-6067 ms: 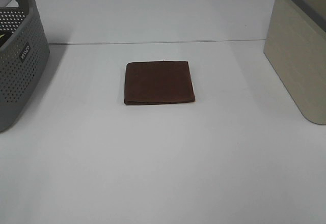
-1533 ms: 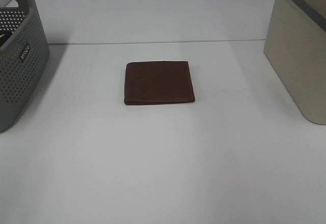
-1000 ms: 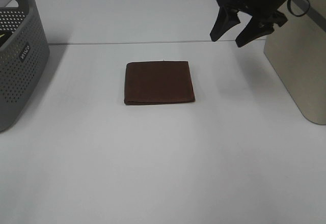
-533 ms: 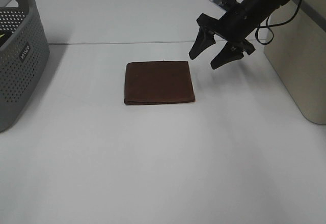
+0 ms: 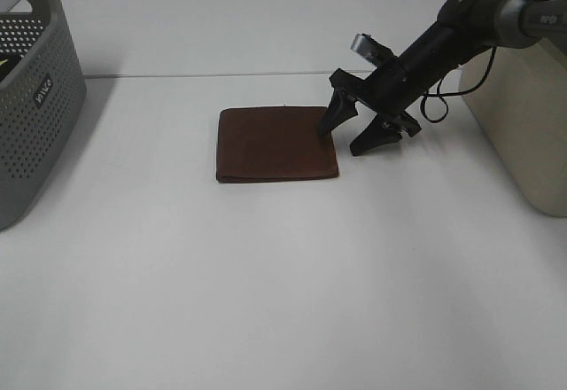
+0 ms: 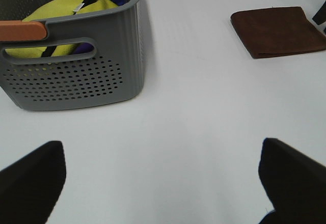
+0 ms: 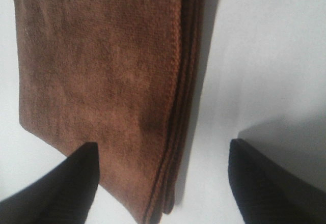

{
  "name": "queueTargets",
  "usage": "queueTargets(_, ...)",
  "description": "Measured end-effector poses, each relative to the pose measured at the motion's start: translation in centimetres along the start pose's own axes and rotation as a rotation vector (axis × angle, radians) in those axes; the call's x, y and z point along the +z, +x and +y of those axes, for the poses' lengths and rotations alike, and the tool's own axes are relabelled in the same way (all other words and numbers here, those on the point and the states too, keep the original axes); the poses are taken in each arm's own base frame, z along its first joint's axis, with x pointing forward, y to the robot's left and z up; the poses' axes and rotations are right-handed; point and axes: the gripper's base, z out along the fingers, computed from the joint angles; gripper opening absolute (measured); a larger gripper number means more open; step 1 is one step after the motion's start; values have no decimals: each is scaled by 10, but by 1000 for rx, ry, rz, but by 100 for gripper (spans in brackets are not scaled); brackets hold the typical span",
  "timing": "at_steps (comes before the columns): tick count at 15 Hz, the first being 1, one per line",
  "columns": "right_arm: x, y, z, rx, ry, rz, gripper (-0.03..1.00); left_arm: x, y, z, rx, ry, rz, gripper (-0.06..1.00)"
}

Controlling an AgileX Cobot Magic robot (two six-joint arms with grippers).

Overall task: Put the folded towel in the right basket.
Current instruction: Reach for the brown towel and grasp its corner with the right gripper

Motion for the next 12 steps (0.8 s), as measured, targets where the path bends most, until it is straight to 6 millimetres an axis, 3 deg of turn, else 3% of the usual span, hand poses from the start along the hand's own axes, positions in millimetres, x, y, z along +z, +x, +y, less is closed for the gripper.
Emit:
queueTargets(7, 26, -1, 22, -38, -55, -32, 63, 0, 0, 0, 0, 0, 0, 98)
queueTargets(8, 28, -2, 23, -42, -50, -37, 55, 0, 0, 0, 0, 0, 0, 98)
queueTargets(11, 33, -2, 19, -28, -25, -49, 15, 0, 0, 0, 0, 0, 0, 98)
queueTargets(12, 33, -2, 19, -27, -25, -49, 8, 0, 0, 0, 0, 0, 0, 98)
